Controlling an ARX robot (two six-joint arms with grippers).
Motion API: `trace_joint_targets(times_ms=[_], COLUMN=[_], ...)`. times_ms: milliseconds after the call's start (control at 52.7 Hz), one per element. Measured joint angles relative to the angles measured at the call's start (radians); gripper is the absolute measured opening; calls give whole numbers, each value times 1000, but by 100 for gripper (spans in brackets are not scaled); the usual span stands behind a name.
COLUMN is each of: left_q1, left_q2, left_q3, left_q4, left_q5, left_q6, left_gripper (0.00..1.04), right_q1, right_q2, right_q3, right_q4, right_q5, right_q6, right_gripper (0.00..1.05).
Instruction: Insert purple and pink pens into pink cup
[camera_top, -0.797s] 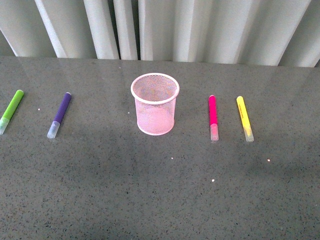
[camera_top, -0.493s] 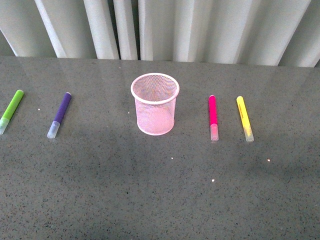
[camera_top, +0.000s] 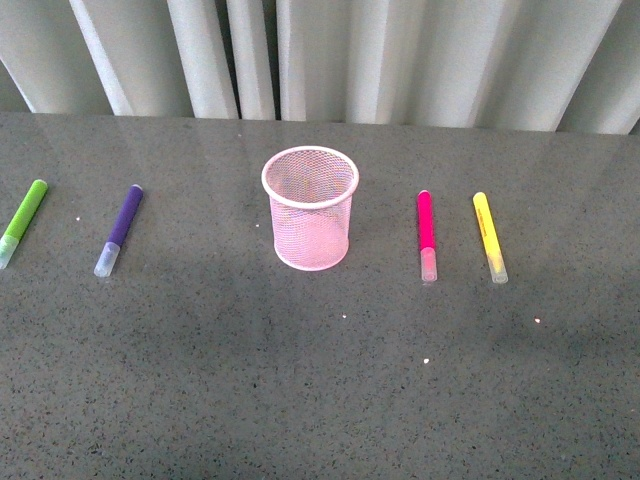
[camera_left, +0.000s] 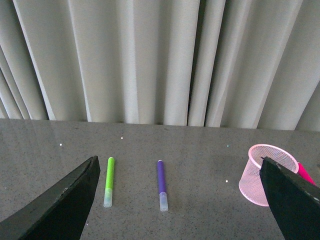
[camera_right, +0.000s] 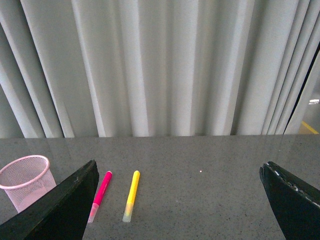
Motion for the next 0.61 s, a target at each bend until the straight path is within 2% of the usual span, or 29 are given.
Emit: trace_joint_targets(times_ms=[607], left_q1=[0], left_q2=[0], left_q3=[0], left_q4=[0], left_q5=[0], left_q6=[0], left_gripper=[98], right_q1=[0], right_q2=[0], right_q3=[0], right_q4=[0], right_q5=[0], right_q6=[0], right_gripper=[98])
